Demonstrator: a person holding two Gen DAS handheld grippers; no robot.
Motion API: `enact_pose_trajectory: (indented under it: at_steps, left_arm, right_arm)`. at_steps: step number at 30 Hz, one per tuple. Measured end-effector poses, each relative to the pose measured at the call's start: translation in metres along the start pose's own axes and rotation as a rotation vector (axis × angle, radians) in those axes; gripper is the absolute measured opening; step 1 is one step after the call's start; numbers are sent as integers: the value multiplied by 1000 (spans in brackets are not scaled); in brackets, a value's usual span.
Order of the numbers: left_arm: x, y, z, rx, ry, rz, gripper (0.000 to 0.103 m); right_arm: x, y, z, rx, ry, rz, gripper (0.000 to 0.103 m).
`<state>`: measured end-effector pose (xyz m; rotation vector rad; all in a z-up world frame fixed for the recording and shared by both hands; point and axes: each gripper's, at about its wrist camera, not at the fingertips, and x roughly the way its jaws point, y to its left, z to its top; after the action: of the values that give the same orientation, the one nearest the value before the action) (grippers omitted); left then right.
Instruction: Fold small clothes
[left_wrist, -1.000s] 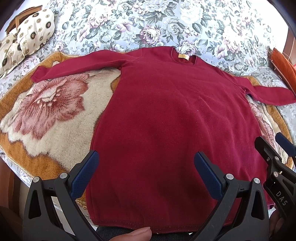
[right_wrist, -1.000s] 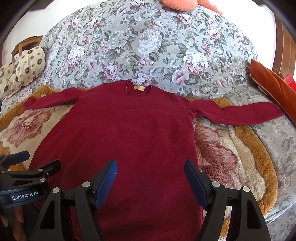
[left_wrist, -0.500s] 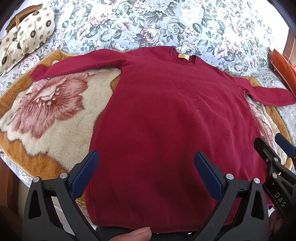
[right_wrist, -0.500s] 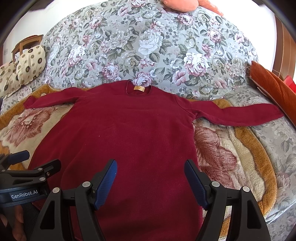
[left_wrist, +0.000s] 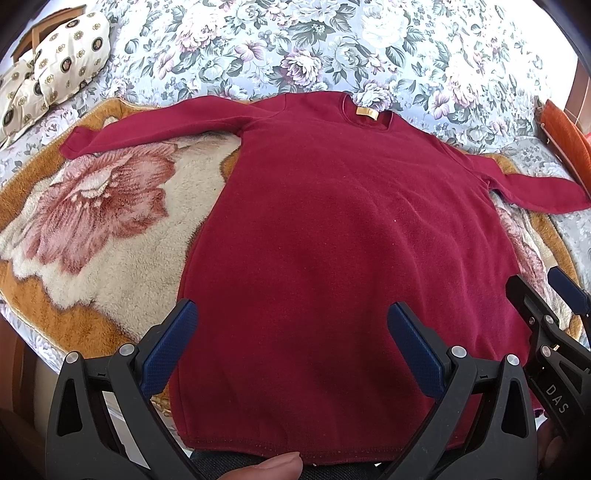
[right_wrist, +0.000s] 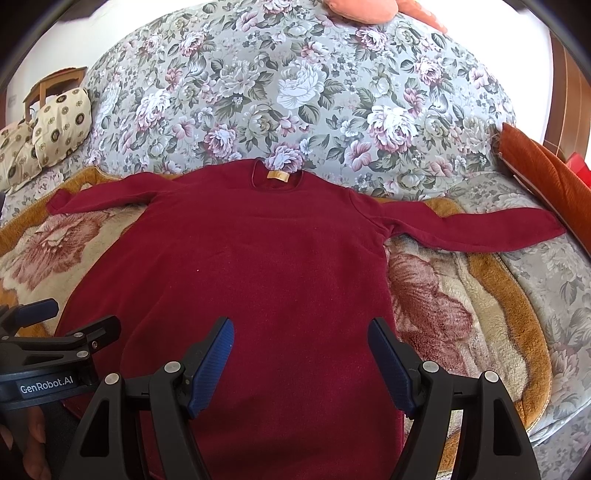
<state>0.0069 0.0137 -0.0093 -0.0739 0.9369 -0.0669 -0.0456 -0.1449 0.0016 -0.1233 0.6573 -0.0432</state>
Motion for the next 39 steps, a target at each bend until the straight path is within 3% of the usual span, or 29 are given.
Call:
enact_pose_trajectory:
  at_steps: [39]
  left_arm:
    - [2,1,-3,-5,1,-3,103]
  right_arm:
    - [1,1,-1,0,3,-1,73]
